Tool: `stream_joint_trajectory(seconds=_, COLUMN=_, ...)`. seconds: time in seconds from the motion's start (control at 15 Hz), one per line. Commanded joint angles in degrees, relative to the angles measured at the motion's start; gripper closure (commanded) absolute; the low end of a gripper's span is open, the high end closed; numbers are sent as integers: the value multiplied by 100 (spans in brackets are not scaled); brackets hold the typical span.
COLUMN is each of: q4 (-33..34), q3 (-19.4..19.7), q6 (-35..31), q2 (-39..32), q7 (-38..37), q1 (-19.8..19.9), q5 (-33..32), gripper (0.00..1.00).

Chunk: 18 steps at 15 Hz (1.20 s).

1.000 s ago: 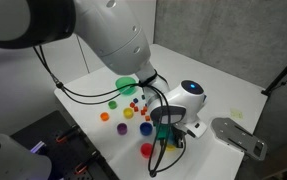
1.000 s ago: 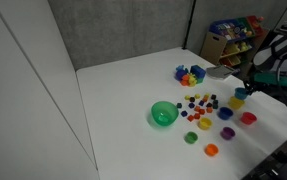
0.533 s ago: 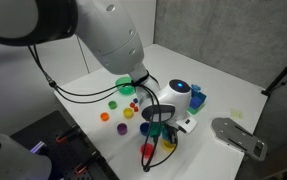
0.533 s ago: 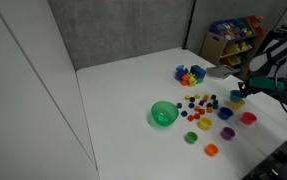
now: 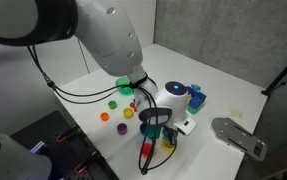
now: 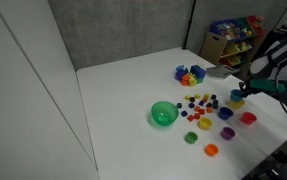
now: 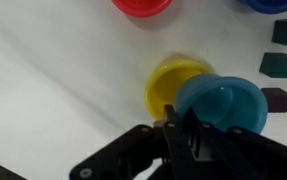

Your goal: Put the light blue bowl inside the yellow bowl

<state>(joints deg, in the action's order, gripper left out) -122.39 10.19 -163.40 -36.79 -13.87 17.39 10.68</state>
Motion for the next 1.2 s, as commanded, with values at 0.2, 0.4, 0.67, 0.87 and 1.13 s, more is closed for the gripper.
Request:
stream_joint_trajectory(seconds=0.2, q4=-139, q3=-100, q6=-18, q2=170, q7=270, q1=251, q5=245, gripper=95)
stream_joint_trajectory(seconds=0.4, q4=-103, q3=-118, q6=29, q2=135, q7=310, q1=344, q5=291, gripper=95)
stream_joint_trajectory(seconds=0.67, q4=-94, q3=-197, q6=56, q2=113, q7=360, q1=445, q5=355, gripper=95)
stream_joint_trajectory(seconds=0.87, q4=-78, q3=-248, q6=50, q2=80, q7=357, q1=477, q5=367, gripper=95)
stream_joint_trajectory(seconds=1.13, q4=-67, q3=-261, q6=55, q2=63, q7=355, q1=491, q5=370, gripper=95)
